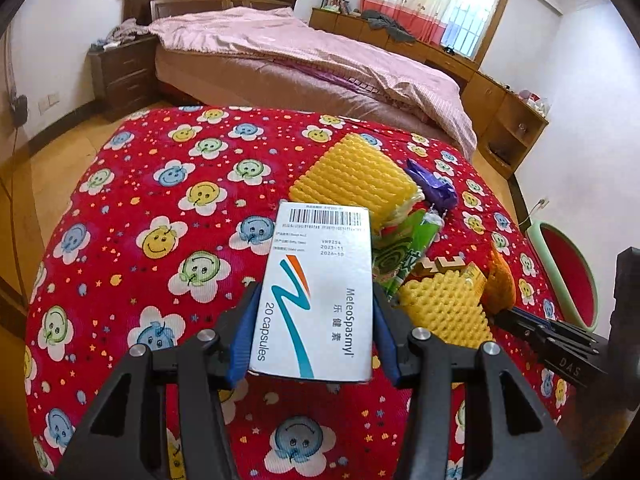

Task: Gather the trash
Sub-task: 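Grasp the white medicine box with the left tool while the right tool grasps the orange wrapper, then carry the medicine box and orange wrapper over the red bucket with both tools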

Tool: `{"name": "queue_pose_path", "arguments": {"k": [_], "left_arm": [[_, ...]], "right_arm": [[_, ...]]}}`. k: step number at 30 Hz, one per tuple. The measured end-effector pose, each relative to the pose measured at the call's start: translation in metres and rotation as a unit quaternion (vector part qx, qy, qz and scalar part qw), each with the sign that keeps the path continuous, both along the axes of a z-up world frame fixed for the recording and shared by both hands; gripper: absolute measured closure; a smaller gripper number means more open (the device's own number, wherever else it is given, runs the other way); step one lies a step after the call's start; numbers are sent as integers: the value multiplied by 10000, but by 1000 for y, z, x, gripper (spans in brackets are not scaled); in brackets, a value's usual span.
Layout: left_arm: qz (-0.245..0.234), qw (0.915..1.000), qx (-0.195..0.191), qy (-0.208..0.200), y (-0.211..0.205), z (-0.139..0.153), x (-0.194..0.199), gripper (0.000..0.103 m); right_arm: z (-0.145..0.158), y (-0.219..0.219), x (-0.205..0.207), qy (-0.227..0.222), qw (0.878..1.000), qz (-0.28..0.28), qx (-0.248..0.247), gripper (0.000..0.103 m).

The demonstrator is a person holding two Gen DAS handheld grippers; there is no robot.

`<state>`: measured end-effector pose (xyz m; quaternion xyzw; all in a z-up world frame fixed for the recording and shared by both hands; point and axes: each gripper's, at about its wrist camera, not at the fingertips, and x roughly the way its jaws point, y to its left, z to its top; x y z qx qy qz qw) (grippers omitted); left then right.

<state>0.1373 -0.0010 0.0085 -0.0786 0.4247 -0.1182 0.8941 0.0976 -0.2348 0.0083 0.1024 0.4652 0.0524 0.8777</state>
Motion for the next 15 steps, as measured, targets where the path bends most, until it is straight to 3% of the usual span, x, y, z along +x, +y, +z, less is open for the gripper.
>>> {"name": "queue_pose_path", "arguments": {"k": [8,15], "left_arm": [[149,9996,-215,120,0,1,5,51],[149,9998,-54,-99,-7,11,-13,51]], "right_arm": [[-1,-10,-1,69,9993,-105,354,89],[1,-24,-14,-157,9981,-135,573,90]]}}
